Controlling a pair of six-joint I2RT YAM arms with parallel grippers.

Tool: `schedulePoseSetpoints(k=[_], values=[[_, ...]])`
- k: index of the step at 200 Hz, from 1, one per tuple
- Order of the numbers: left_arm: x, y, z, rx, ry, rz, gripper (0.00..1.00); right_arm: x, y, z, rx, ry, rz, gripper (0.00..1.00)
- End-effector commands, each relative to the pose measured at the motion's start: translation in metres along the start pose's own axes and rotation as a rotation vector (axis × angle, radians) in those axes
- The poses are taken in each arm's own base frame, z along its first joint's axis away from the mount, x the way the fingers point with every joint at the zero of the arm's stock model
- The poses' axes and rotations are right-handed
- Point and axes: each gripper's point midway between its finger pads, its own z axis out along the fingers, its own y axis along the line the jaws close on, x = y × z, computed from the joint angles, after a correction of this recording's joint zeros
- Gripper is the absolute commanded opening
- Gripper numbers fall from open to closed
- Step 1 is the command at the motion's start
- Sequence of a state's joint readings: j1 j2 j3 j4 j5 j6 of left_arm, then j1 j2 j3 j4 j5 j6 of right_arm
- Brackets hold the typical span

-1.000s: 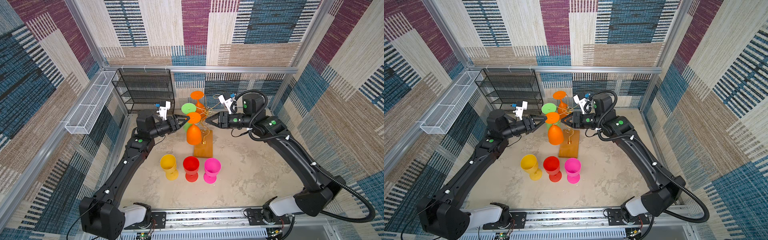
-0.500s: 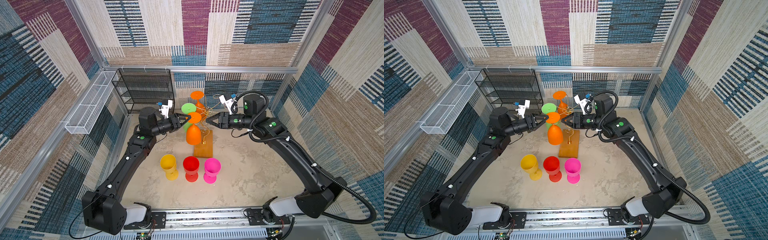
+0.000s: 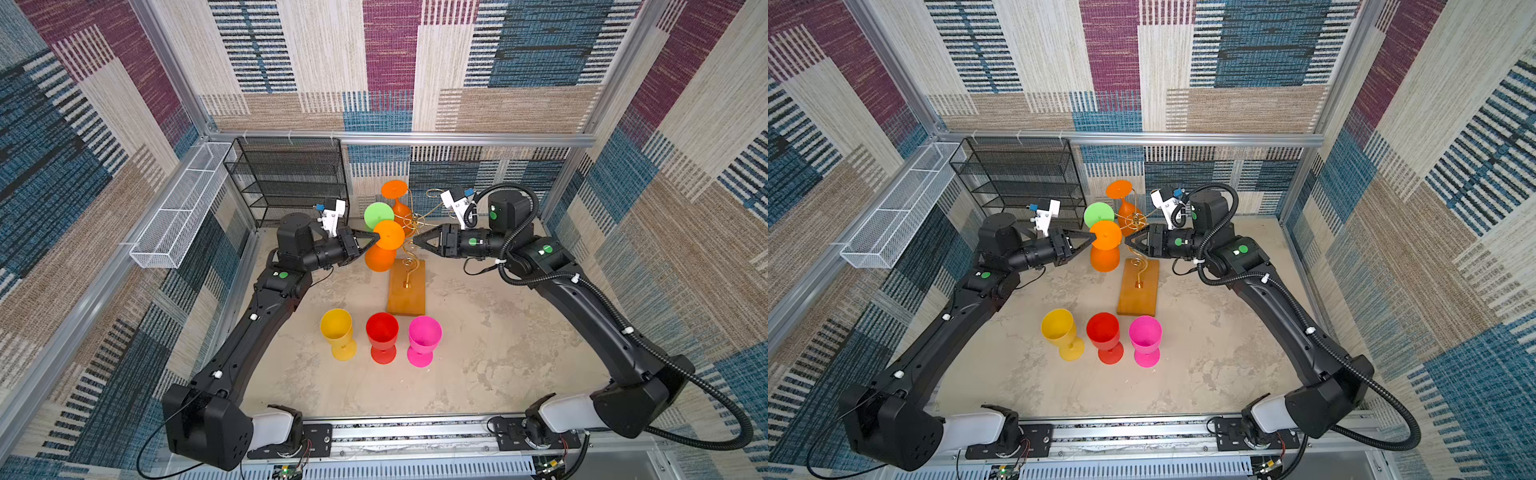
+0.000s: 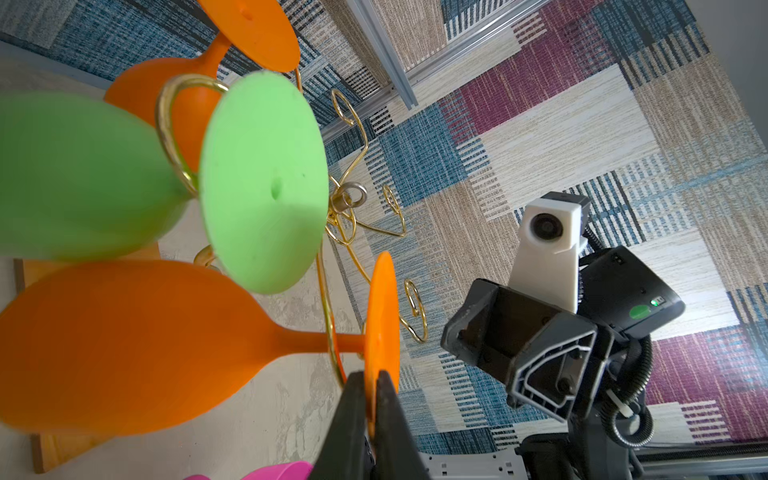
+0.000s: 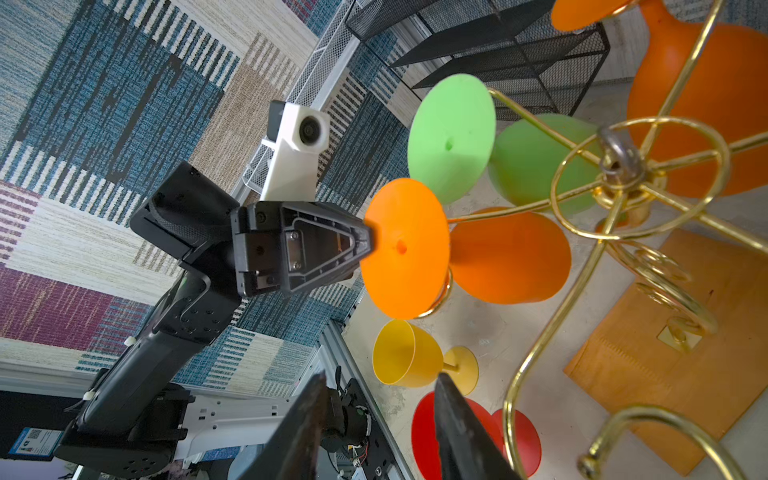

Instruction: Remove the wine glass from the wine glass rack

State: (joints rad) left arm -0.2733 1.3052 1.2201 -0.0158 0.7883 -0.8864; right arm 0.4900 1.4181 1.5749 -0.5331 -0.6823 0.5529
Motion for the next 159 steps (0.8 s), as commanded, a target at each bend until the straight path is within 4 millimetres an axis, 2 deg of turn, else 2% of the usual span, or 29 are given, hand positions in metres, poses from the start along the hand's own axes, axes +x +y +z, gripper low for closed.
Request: schedulePoseSetpoints(k=[1,66,159], values=[[-0.003,-0.009,-0.005,0.001,-0.013,0.044,0.08,-0.005,0.008,-0.002,-0.037,-0.017,-0.011,0.45],[-0.006,-0.020,-0.011,0.002,-0.019,0.024,0.04,-0.006,0.010,-0.009,-0.056,-0.033,-0.004,0.45],[-0.009,-0.010,-0.005,-0.003,-0.001,-0.100,0.00,-0.006,0.010,-0.022,-0.059,-0.063,-0.004,0.45]])
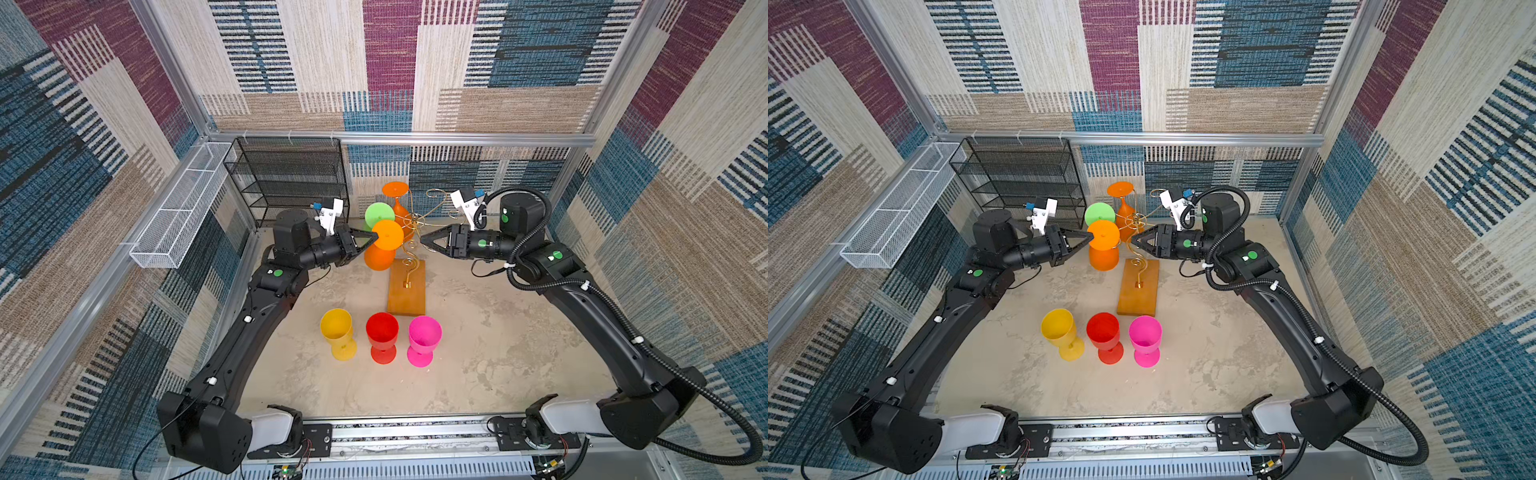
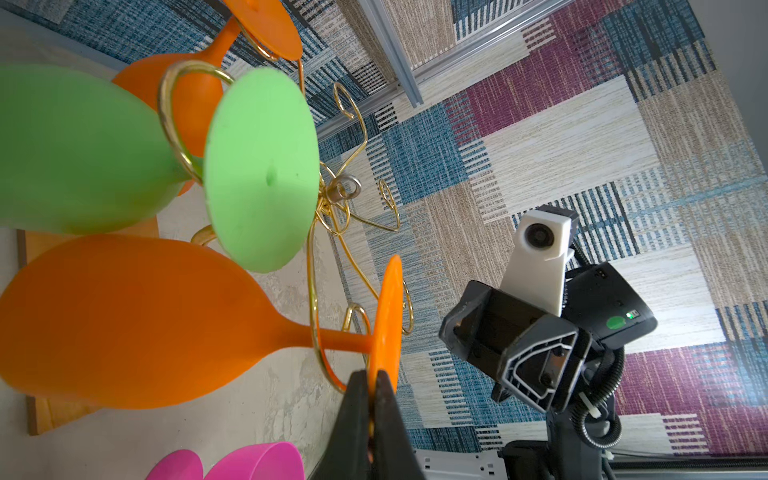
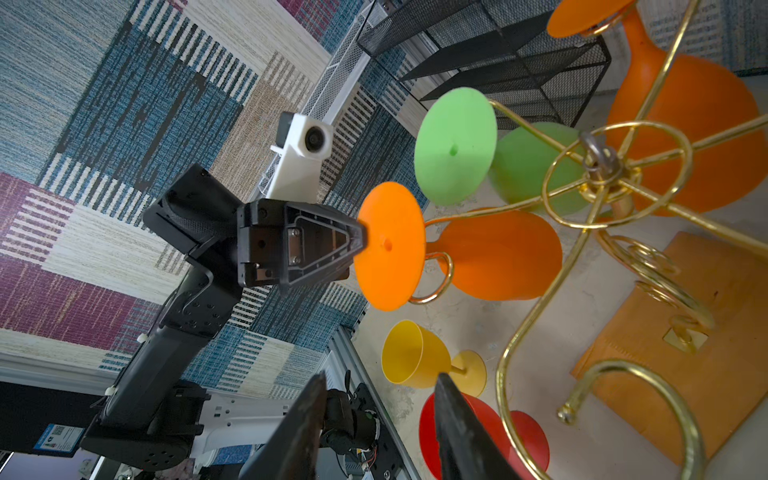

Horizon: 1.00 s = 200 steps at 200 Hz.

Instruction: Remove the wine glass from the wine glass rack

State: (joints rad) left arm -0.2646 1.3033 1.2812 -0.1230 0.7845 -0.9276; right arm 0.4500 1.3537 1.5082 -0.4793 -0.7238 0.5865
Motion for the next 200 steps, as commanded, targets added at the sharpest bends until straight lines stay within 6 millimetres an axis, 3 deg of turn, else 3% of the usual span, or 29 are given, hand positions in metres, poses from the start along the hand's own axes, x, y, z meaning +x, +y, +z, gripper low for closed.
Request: schedulePoseSetpoints(k=[1,85,200], values=[[-0.005,-0.005,0.001,0.028,-0.009,-0.029,0.00,-0.005,0.007,-0.004,-0.028,-0.025,-0.013,0.45],[-0.018,-0.014,0.012,0.076,-0.014,-0.038,0.00,-0.003,0.004,-0.015,-0.030,-0.054,-0.015,0.45],[0.007,-0.029,0.027,0.121,0.067,-0.028,0.00,-0.001,0.003,-0.022,-0.037,-0.066,-0.014,0.45]])
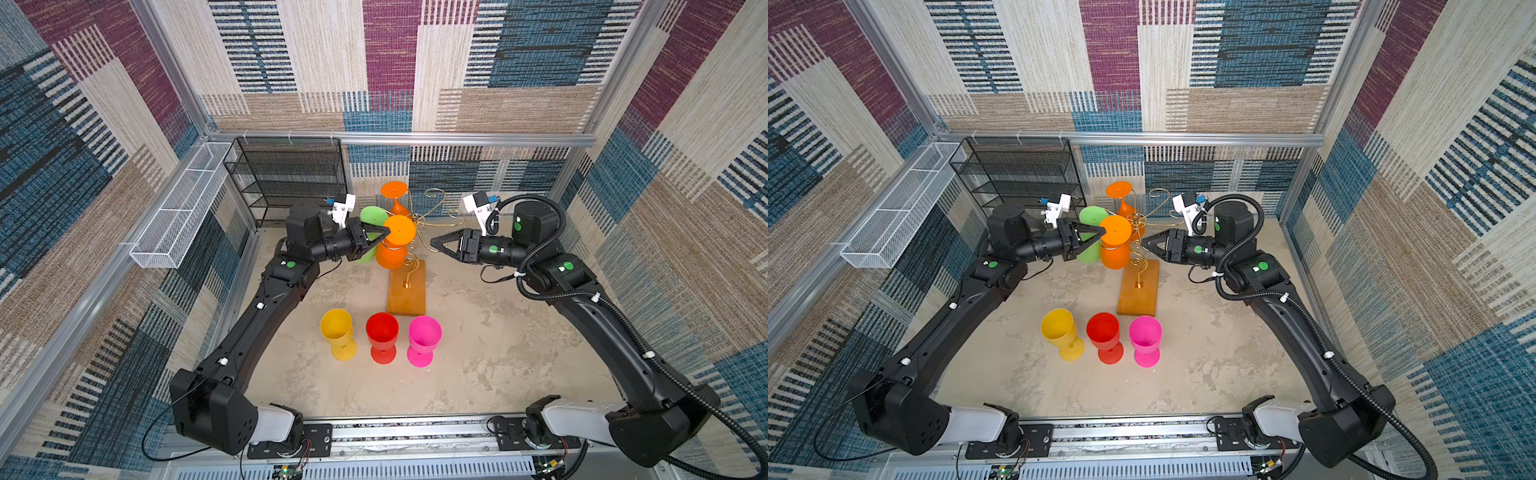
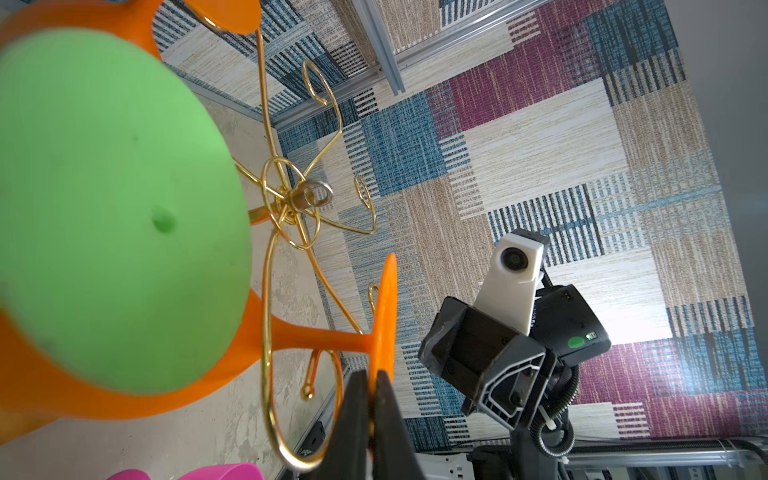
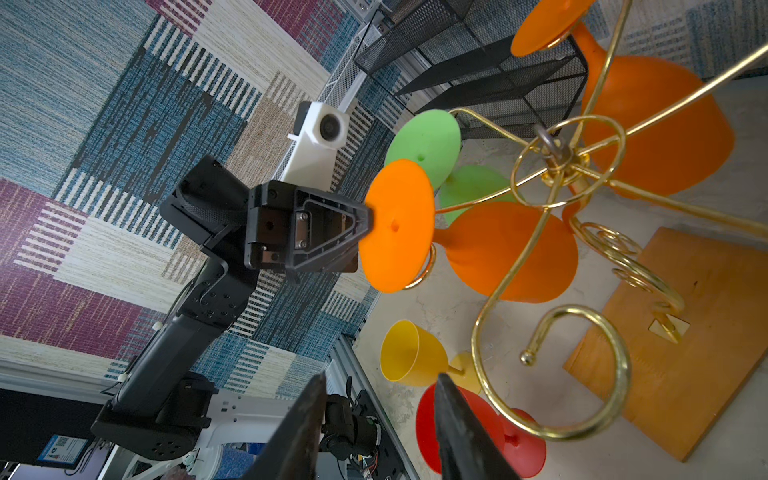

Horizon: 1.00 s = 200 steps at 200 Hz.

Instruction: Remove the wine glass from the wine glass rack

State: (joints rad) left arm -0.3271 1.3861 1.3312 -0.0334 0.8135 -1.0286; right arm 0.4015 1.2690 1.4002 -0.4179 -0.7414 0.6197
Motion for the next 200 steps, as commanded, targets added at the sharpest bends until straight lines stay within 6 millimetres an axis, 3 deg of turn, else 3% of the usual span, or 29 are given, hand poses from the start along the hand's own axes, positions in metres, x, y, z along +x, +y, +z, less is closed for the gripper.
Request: schedulePoseSetpoints(k=[1,45,113,200], values=[[0.004,-0.012,0.000,0.043,0.012,0.024,0.00,-0.005,0.010,-0.003,-0.038,-0.019,-0.032,0.45],[0.010,-0.009,0.000,0.033,0.018,0.028,0.00,-0.006,0.012,-0.004,-0.041,-0.024,-0.033,0.45],[-0.001,-0.011,-0.004,-0.017,-0.029,0.058,0.00,-0.005,0.012,-0.005,-0.042,-0.026,-0.032,0.45],[0.001,-0.003,-0.007,-0.047,0.011,-0.036,0.00,-0.002,0.008,-0.005,-0.044,-0.026,-0.027,0.45]])
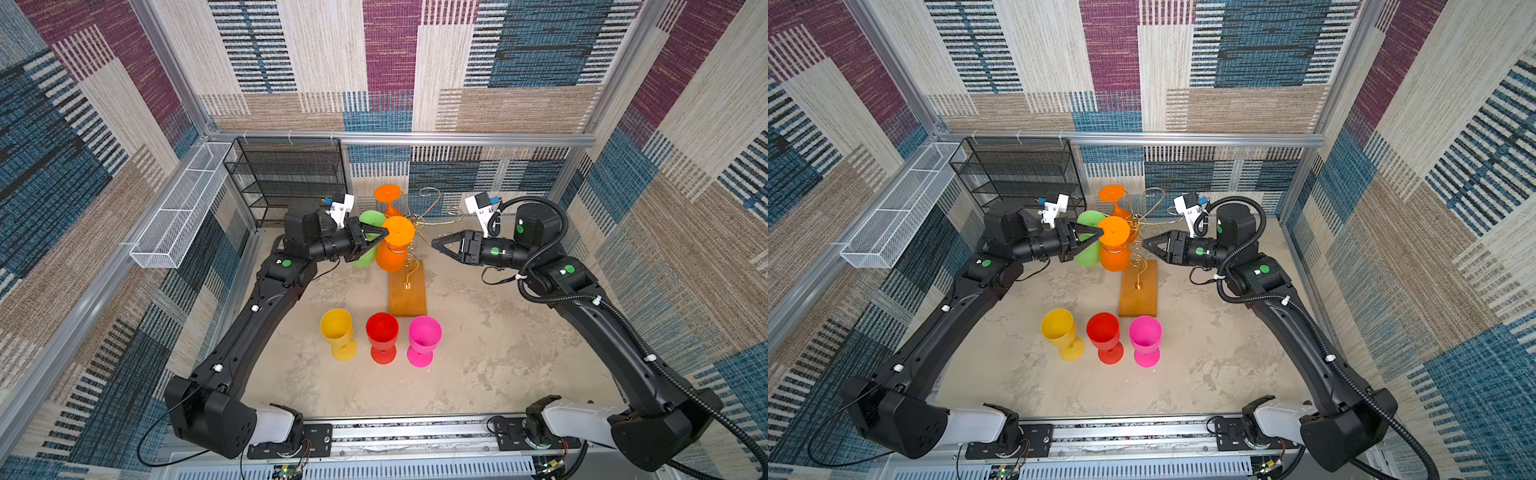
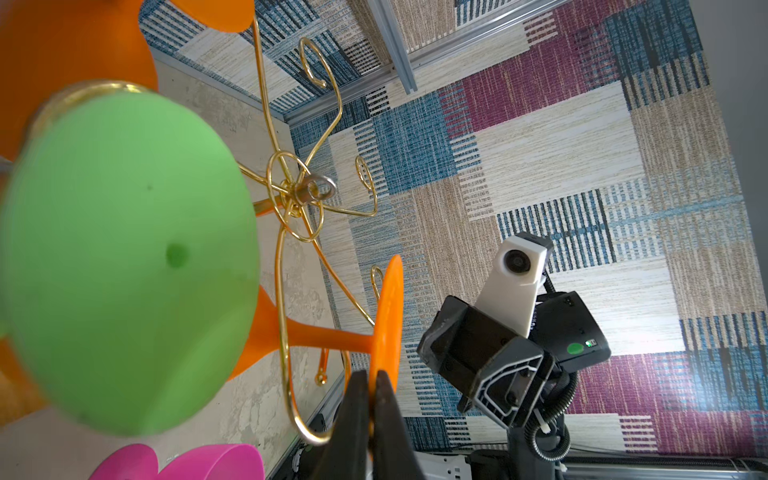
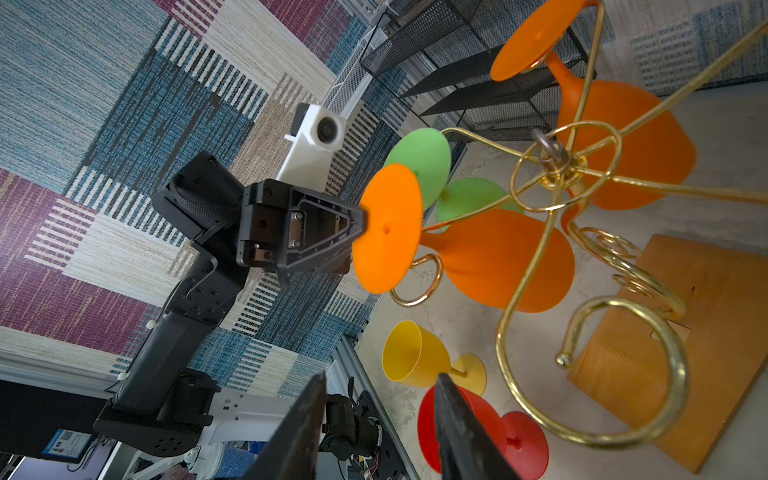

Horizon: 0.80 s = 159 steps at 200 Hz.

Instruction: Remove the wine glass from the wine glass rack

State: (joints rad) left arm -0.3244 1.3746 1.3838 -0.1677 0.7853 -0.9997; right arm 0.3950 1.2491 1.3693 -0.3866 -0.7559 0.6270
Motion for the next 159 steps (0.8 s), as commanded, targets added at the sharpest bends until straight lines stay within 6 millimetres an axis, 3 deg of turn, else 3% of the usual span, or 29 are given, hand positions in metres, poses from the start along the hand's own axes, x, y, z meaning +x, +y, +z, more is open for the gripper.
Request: schedulePoseSetpoints(k=[1,159], values=[[0.001,-0.002,0.000,0.010,0.012,-0.016,0.00,-0.004,0.007,-0.002,-0.028,-0.018,-0.021,0.45],[0.001,-0.016,0.008,0.105,0.067,-0.110,0.00,-0.001,0.007,-0.008,-0.028,-0.033,-0.020,0.45]])
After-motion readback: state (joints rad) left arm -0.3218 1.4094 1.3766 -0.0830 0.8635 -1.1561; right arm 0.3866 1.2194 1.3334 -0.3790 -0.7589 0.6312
